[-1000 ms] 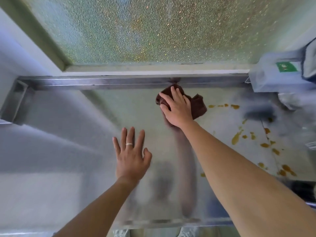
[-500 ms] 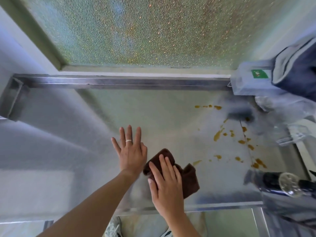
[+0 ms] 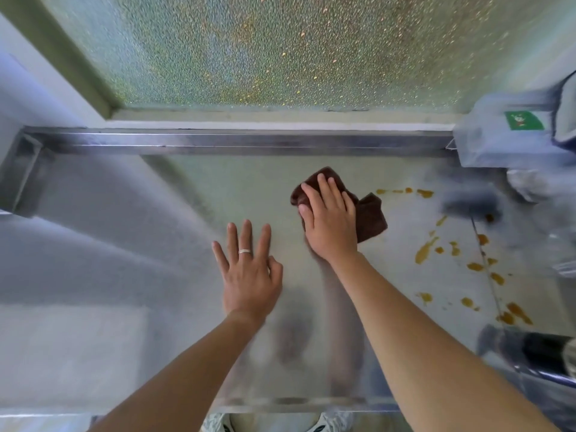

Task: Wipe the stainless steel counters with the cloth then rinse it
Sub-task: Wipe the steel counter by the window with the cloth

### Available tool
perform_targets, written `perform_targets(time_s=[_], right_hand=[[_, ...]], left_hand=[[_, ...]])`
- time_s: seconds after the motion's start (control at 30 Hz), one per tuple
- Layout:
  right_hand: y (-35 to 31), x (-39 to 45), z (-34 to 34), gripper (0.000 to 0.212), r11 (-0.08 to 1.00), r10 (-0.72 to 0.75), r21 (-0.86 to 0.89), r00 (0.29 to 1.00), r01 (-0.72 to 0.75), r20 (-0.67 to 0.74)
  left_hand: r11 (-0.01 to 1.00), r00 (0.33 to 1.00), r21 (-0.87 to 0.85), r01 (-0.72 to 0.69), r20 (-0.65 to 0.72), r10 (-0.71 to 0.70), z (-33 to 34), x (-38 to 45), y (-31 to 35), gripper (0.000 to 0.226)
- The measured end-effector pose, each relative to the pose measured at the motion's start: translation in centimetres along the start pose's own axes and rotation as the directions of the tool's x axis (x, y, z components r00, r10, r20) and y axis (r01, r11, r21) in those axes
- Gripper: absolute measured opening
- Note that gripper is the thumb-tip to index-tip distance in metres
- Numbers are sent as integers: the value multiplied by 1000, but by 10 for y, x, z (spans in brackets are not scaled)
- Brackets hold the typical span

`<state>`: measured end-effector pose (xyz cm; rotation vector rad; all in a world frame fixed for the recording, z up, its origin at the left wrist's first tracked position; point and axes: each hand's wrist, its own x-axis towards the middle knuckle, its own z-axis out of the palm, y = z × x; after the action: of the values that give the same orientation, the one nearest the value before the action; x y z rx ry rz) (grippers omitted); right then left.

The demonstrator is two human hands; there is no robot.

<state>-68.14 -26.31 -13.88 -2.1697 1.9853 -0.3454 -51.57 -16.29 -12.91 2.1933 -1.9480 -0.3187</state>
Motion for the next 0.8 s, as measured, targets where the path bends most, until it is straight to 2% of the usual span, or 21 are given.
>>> perform_targets(time_s=[0.13,0.27,0.4,0.5,0.63,0.7,0.8], right_hand=[[6,50,-3,46,997,59,38,996,-62,69],[2,37,-11,49,995,85,48,989,-91,117],[-12,-51,-24,51,999,40,27,995,-43,91],[-19,-143,-30,46,1000,-18,19,1000,18,20],[-8,-227,-35,40,992,-128,17,992,128,9],[10,-243,-42,39,997,-82,-8,996,82,-41],[42,-254,-51,44,991,123,-35,986,-128,-116]], left_hand=[[1000,1000,-18,-10,-13,10,0,-2,0,60],[999,999,-37,-24,-33,23,0,-2,1,60],[999,999,-39,-39,-18,38,-1,-4,1,61],[999,999,-25,-43,25,44,-4,-7,2,60],[996,995,-18,-82,55,83,-9,-18,13,60],[989,987,-16,-145,72,146,-9,-23,26,60],[974,973,-60,-220,58,223,-4,-27,47,61]])
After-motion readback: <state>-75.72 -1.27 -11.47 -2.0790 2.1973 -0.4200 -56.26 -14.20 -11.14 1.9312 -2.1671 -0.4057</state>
